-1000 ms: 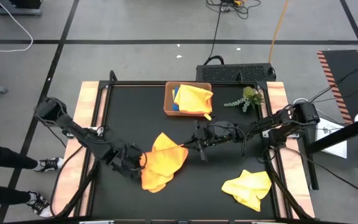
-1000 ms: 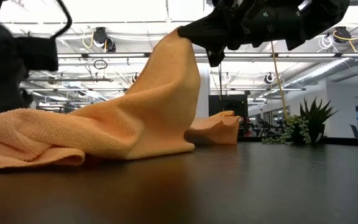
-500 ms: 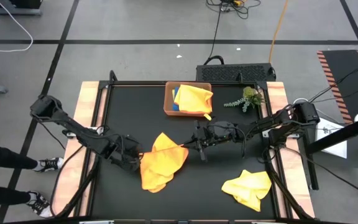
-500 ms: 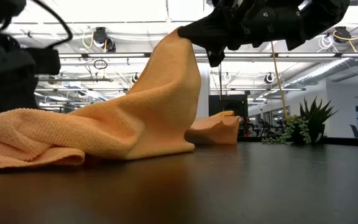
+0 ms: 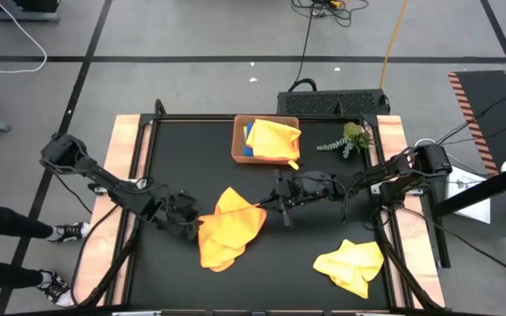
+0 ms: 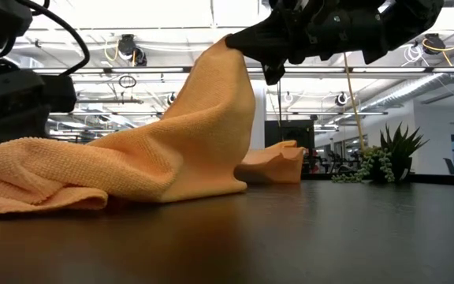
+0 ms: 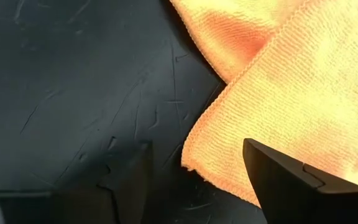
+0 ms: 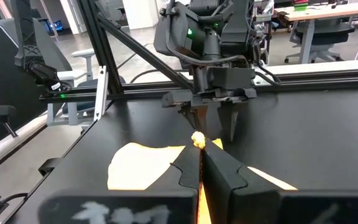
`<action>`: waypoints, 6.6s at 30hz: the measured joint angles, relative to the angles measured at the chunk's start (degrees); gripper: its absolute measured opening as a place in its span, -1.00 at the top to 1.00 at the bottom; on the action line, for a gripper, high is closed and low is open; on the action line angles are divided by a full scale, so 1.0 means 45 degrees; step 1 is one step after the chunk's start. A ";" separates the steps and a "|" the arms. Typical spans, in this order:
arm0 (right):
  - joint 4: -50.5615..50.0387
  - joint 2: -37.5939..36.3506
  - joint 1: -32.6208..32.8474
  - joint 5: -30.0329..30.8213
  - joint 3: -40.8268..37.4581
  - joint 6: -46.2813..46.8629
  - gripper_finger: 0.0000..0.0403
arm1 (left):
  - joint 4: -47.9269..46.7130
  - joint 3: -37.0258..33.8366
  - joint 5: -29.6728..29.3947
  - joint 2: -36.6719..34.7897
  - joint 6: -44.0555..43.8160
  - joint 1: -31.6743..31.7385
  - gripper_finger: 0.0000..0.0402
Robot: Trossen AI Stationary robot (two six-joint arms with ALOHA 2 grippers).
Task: Fold microfiber towels
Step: Fold the orange microfiber towel
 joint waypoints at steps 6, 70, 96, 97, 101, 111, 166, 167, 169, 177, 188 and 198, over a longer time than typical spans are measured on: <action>0.0002 0.0000 0.0000 0.0000 0.0000 -0.0006 1.00 | -0.0007 -0.0010 0.0175 0.0010 0.0426 -0.0010 0.03; -0.3814 -0.7286 0.1963 0.0063 0.0005 0.0722 1.00 | -0.5258 1.1230 -0.6205 -0.0335 0.9947 -0.2040 1.00; -0.3480 -0.7072 0.3462 0.2723 -0.0010 0.1612 1.00 | -0.5132 1.1242 -0.6084 -0.1021 0.7591 -0.3411 1.00; -0.3049 -0.7072 0.3359 0.2034 -0.0010 0.1840 1.00 | -0.4599 1.1244 -0.5733 -0.1142 0.8103 -0.3383 1.00; -0.1215 -0.7072 0.3259 0.0133 -0.0010 0.2150 1.00 | -0.2661 1.1465 -0.4480 -0.1410 1.0002 -0.3371 1.00; -0.0934 -0.8234 0.2286 0.0646 0.0005 0.2466 1.00 | -0.4156 1.3654 -0.6295 -0.1443 1.1187 -0.3656 1.00; 0.0187 -0.6445 0.4601 -0.0955 -0.0418 0.3514 1.00 | 0.1846 0.8640 -0.2446 -0.0827 0.7905 -0.4064 0.99; 0.0633 -0.6445 0.4875 -0.0971 -0.0418 0.3311 1.00 | 0.2075 0.8954 -0.2775 -0.0723 0.8296 -0.4355 0.99; 0.1518 -0.6450 0.5256 -0.0969 -0.0418 0.2806 1.00 | 0.2002 0.9725 -0.3670 -0.0518 0.9153 -0.4874 0.99; -0.0802 -0.6987 0.4332 0.1677 -0.0418 0.1854 1.00 | -0.3933 1.2285 -0.6236 -0.0218 0.7808 -0.4534 1.00; -0.6422 -0.7023 0.0995 0.4400 -0.0567 0.1199 1.00 | -1.1184 1.0698 -0.5067 -0.0361 0.3509 -0.0444 0.99; -0.5558 -0.7023 -0.1553 0.4012 -0.2968 0.1269 1.00 | -0.8479 0.7514 -0.2669 -0.0364 0.6549 0.2851 0.99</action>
